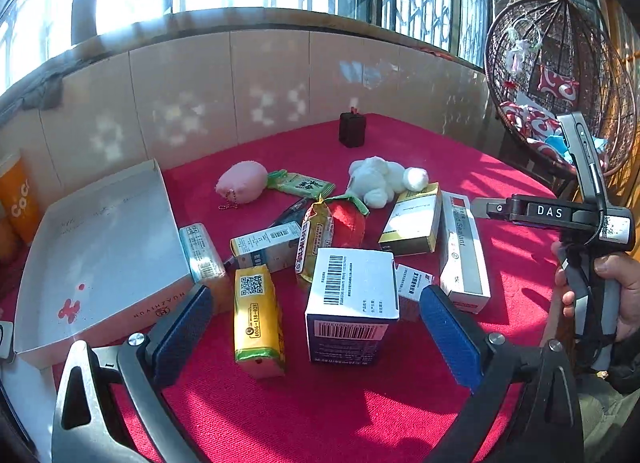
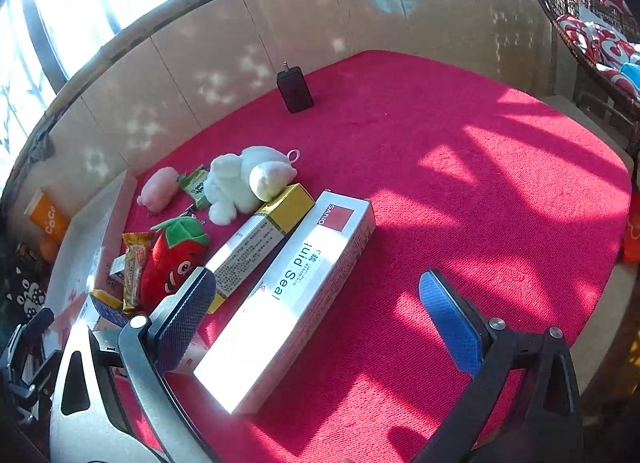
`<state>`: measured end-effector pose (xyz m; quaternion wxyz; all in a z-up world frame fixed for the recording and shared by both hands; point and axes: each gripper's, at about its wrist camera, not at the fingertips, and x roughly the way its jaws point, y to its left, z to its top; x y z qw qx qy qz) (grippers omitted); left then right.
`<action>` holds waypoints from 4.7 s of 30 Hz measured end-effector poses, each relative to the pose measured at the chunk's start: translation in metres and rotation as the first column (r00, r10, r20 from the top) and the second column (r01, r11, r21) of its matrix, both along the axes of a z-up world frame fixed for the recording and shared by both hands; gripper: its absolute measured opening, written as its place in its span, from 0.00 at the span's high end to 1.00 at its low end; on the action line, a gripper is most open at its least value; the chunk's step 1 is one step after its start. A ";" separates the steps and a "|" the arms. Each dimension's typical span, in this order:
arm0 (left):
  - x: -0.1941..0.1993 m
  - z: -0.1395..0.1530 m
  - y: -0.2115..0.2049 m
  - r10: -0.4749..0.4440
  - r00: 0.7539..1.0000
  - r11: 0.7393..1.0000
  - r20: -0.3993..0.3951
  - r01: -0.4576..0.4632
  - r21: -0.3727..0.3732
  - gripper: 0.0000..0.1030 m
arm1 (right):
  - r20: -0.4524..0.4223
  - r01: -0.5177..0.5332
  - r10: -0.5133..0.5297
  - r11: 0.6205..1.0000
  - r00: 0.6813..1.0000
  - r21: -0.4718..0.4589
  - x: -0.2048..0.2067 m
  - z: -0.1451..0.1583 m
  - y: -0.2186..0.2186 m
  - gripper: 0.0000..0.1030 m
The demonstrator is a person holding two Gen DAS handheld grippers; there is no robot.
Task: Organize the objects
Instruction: 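Move the right gripper to the white Liquid Sealant box and close on it, then carry the Sealant box with the right gripper to the tray while the left carries a barcode box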
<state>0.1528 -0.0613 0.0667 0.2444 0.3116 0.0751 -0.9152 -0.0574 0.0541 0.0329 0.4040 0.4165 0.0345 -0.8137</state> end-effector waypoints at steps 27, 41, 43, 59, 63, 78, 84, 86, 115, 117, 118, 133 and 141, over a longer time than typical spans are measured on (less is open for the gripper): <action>-0.031 -0.034 -0.004 -0.025 0.994 0.994 0.107 0.014 0.108 0.30 | -0.161 -0.055 0.108 0.952 0.981 0.300 0.007 -0.024 -0.013 0.05; -0.026 -0.039 -0.002 0.010 0.997 0.991 0.076 -0.020 0.131 0.52 | -0.168 -0.142 0.200 0.942 0.965 0.306 0.022 -0.030 -0.028 0.58; -0.022 -0.036 0.001 0.015 0.998 0.992 0.057 -0.022 0.123 0.52 | -0.166 -0.141 0.191 0.953 0.967 0.270 0.019 -0.025 -0.020 0.59; 0.019 0.029 -0.001 0.294 0.953 0.950 -0.075 -0.300 -0.085 0.52 | -0.330 -0.143 0.123 0.989 0.936 -0.036 0.042 0.062 0.000 0.59; 0.030 0.030 -0.008 0.342 0.936 0.935 -0.078 -0.348 -0.070 0.52 | -0.328 -0.183 0.152 0.981 0.932 -0.067 0.055 0.070 -0.009 0.59; 0.075 0.044 -0.028 0.496 0.858 0.859 -0.135 -0.507 -0.072 0.52 | -0.391 -0.311 0.238 0.940 0.889 -0.136 0.104 0.104 -0.042 0.59; 0.089 0.042 -0.037 0.535 0.833 0.835 -0.143 -0.547 -0.061 0.52 | -0.407 -0.342 0.261 0.929 0.875 -0.140 0.120 0.110 -0.052 0.59; 0.095 0.042 -0.038 0.546 0.825 0.828 -0.145 -0.558 -0.056 0.52 | -0.413 -0.353 0.269 0.925 0.870 -0.140 0.125 0.111 -0.056 0.59; 0.141 0.051 -0.076 0.641 0.752 0.753 -0.157 -0.655 -0.060 0.52 | -0.418 -0.462 0.367 0.874 0.831 -0.149 0.179 0.118 -0.114 0.59; 0.142 0.052 -0.079 0.644 0.748 0.750 -0.157 -0.659 -0.063 0.52 | -0.417 -0.466 0.371 0.872 0.830 -0.152 0.182 0.118 -0.117 0.59; 0.142 0.053 -0.081 0.645 0.748 0.749 -0.156 -0.660 -0.065 0.52 | -0.418 -0.468 0.372 0.871 0.829 -0.153 0.183 0.118 -0.119 0.59; 0.140 0.065 -0.112 0.653 0.746 0.741 -0.135 -0.665 -0.089 0.52 | -0.425 -0.496 0.398 0.855 0.813 -0.149 0.202 0.118 -0.144 0.59; 0.139 0.069 -0.127 0.655 0.746 0.740 -0.121 -0.666 -0.100 0.52 | -0.424 -0.509 0.414 0.850 0.805 -0.137 0.209 0.115 -0.157 0.58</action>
